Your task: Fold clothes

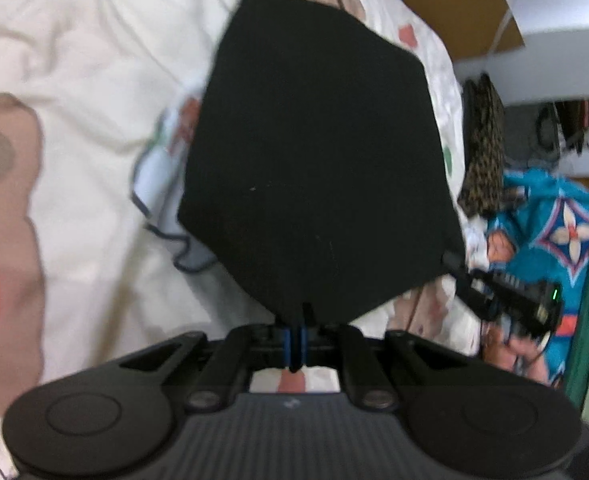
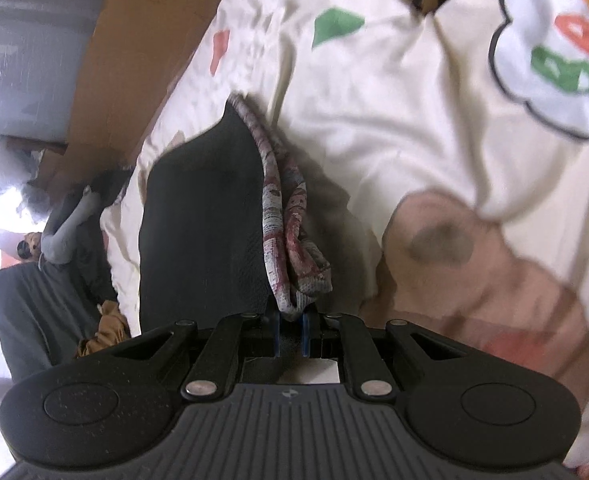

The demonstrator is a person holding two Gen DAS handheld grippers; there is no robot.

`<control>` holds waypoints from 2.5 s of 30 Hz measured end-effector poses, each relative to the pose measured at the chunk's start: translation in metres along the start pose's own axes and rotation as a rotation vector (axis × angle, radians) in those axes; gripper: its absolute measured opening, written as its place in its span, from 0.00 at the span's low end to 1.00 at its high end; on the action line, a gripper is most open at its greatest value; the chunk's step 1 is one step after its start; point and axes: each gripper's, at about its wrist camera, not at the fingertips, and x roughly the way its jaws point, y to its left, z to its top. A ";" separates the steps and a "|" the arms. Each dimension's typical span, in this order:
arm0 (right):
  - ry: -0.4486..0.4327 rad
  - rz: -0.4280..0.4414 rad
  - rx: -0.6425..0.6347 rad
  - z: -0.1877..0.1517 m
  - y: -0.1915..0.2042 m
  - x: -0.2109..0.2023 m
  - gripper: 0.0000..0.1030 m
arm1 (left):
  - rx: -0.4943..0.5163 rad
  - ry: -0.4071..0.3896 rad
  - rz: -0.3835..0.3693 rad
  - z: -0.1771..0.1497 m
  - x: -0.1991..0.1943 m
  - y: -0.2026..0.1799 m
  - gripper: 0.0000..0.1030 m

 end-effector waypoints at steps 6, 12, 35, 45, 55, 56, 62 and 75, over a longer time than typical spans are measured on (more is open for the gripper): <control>-0.054 -0.010 0.007 0.019 0.003 -0.005 0.08 | 0.124 0.084 0.006 -0.011 0.023 -0.025 0.05; -0.107 -0.015 -0.010 0.042 0.006 -0.009 0.08 | 0.173 0.149 -0.011 -0.019 0.039 -0.039 0.06; -0.175 -0.080 -0.103 0.110 0.016 -0.004 0.07 | 0.177 -0.039 0.064 0.050 -0.001 -0.052 0.14; -0.194 -0.099 -0.133 0.138 0.026 0.006 0.06 | 0.115 -0.106 0.061 0.068 0.017 -0.060 0.23; -0.169 -0.164 -0.172 0.156 0.025 0.025 0.12 | 0.220 -0.166 0.107 0.090 0.020 -0.069 0.23; -0.170 -0.160 -0.180 0.154 0.025 0.024 0.13 | 0.227 -0.167 0.102 0.093 0.020 -0.072 0.23; -0.194 -0.112 -0.129 0.142 0.017 0.008 0.32 | 0.317 -0.182 0.122 0.109 0.024 -0.097 0.32; -0.130 -0.034 -0.080 0.100 0.000 0.006 0.36 | 0.454 -0.160 0.262 0.162 0.016 -0.153 0.41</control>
